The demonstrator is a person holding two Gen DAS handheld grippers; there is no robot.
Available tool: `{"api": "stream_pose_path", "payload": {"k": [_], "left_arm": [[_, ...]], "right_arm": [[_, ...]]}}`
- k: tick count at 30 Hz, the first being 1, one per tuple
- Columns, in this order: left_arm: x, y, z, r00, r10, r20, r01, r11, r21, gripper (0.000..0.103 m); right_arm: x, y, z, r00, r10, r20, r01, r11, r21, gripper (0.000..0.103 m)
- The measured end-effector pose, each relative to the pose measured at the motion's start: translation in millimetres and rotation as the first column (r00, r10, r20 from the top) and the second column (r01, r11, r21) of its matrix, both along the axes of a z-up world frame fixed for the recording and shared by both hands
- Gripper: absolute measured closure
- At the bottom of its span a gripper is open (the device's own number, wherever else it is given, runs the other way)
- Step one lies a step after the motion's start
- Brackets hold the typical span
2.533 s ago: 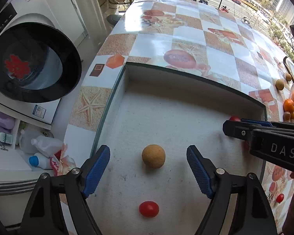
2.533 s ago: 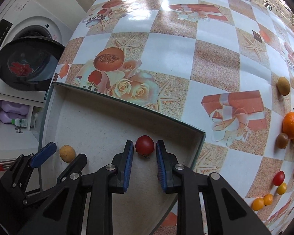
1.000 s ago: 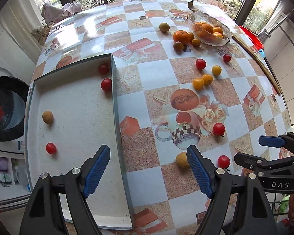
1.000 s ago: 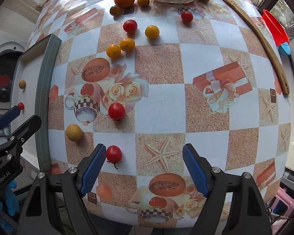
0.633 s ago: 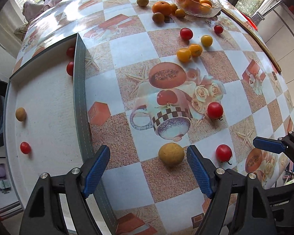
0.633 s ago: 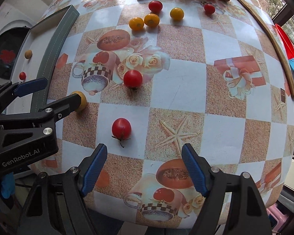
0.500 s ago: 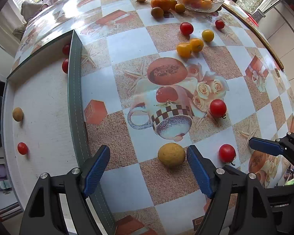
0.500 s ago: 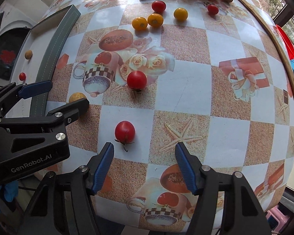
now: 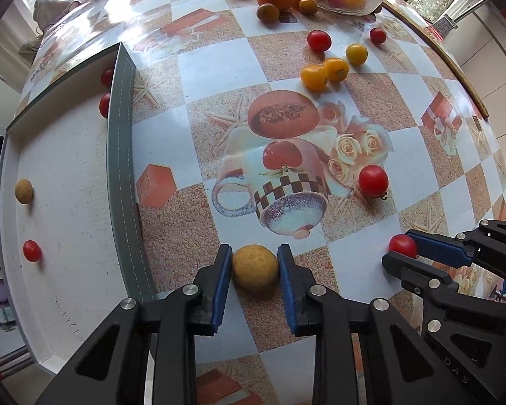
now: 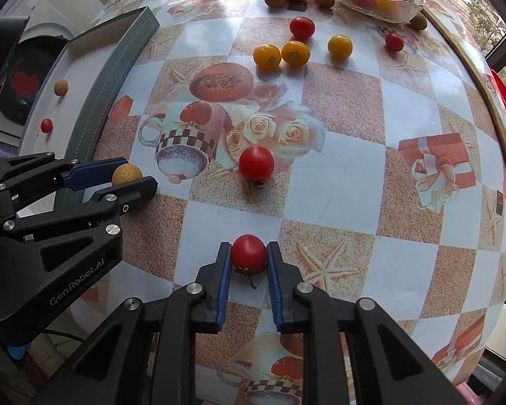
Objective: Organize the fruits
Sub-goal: 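Grasp a brown round fruit with the left tool while the right grasps a red tomato, then carry both fruits into the white tray and open both tools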
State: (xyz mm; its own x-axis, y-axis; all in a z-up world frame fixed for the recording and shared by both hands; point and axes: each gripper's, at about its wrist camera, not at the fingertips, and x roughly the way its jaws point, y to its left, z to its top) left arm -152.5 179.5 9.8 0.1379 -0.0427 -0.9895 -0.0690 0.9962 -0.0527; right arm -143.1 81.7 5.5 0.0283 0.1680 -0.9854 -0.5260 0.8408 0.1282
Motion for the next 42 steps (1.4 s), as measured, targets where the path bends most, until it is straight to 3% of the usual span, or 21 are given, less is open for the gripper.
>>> {"api": "stream_pose_path", "payload": {"k": [10,19,31,42], "left_arm": [[-6,24,31,0.996,0.081,0.046,-0.079,0.995,-0.060,0.074],[-10,50,59,0.982,0.156,0.108,-0.147,0.986,-0.083,0.074],[-27,108,76,0.947,0.278,0.160,-0.271,0.961,-0.065,0.074],[-30,174,64,0.904,0.393,0.168,-0.392,0.919,-0.040,0.074]], "right_arm": [[22,-16,21,0.996,-0.077,-0.042,0.078,0.996,0.046,0.081],[36,-20,45,0.997,-0.070,-0.038,0.073,0.994,0.084,0.081],[43,43,62,1.000,0.024,-0.004,-0.023,0.994,0.110,0.081],[54,118,65,0.994,0.108,-0.012,-0.105,0.982,0.158,0.081]]}}
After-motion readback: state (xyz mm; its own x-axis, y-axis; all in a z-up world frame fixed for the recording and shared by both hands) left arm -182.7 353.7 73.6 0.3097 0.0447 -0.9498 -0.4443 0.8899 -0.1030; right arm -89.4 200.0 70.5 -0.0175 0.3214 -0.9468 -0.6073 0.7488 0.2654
